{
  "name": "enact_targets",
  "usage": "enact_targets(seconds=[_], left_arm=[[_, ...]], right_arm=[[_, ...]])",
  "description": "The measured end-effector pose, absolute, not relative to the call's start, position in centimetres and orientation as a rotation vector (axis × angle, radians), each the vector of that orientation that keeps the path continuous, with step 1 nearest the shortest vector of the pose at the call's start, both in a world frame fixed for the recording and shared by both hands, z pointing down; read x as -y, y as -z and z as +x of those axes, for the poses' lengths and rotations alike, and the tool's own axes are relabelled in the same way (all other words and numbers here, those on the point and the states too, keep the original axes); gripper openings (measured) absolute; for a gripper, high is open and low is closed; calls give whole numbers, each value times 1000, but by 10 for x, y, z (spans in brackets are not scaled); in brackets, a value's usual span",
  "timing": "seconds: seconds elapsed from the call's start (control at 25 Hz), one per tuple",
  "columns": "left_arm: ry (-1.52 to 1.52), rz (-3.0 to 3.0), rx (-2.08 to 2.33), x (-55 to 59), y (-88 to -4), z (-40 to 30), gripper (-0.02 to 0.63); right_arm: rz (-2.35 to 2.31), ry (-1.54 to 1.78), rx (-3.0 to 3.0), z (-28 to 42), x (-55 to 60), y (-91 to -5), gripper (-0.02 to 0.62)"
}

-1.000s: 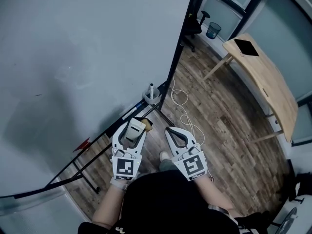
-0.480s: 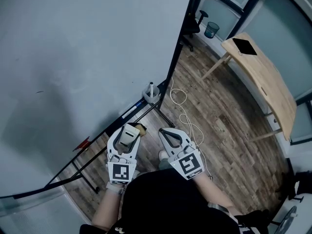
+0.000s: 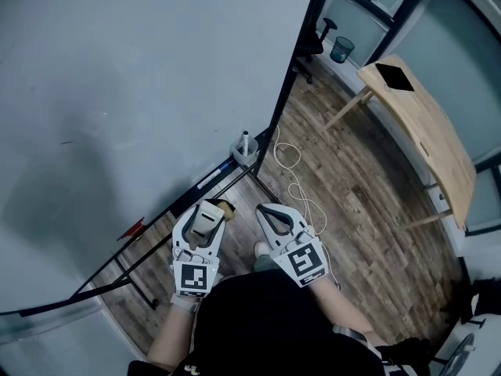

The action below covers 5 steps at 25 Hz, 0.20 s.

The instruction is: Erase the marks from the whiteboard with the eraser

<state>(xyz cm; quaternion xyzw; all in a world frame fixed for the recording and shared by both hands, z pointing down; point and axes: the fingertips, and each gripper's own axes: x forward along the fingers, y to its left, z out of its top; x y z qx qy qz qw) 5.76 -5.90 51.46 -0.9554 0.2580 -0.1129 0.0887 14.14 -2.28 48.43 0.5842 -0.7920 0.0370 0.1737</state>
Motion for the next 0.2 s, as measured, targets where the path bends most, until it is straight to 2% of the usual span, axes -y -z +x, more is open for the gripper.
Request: enact_targets(seconds=[0.2], left_arm=[[334,-2838,-776,62,-515,57,258]], right_arm=[[1645,-120,2242,141,25,-490,29]])
